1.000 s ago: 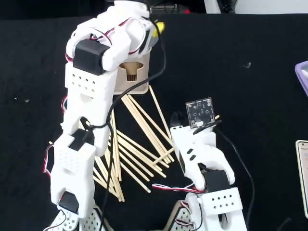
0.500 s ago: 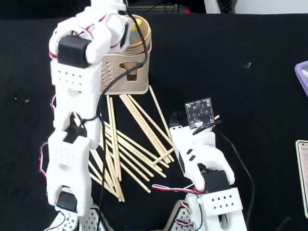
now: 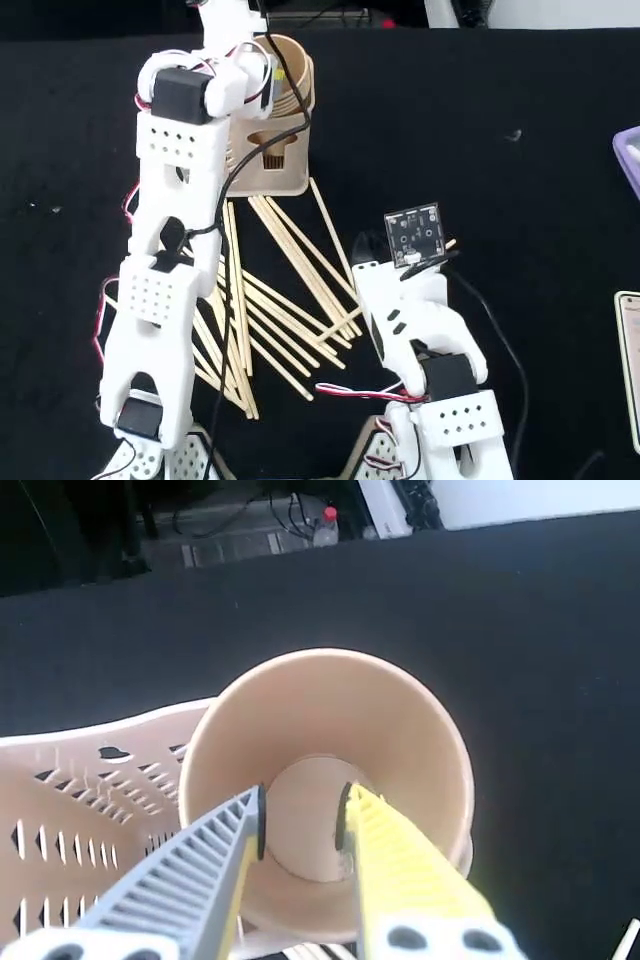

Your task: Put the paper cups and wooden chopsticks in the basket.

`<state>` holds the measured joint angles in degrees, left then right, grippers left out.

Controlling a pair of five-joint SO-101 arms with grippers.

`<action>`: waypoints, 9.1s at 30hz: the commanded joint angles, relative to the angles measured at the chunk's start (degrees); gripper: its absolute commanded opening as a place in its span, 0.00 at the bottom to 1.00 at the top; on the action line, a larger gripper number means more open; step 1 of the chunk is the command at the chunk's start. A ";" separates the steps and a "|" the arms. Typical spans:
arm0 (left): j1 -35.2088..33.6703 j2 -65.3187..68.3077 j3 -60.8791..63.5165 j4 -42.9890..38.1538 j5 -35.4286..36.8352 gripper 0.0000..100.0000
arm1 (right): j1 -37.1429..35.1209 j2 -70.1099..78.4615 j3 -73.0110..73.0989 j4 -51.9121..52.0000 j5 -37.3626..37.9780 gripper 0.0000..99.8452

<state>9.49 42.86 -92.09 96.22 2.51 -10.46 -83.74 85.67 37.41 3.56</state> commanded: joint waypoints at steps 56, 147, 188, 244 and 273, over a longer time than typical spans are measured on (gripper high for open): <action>-31.60 -87.91 155.91 -53.80 7.65 0.22 | -18.81 42.77 -25.45 2.73 12.04 0.21; -33.10 -88.35 158.11 -55.30 8.26 0.22 | -23.47 77.67 -81.01 -34.11 -3.34 0.01; -33.19 -88.35 158.11 -55.21 8.09 0.22 | -22.51 84.79 -107.30 5.71 -3.34 0.12; -32.75 -88.35 158.11 -55.38 8.09 0.22 | -1.32 50.59 -22.02 16.88 36.31 0.21; -33.19 -88.35 158.11 -55.30 8.09 0.22 | 6.59 77.58 -43.56 25.58 -5.36 0.21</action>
<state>-23.30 -44.00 66.33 41.54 10.42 -3.34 -10.24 47.34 64.04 -0.75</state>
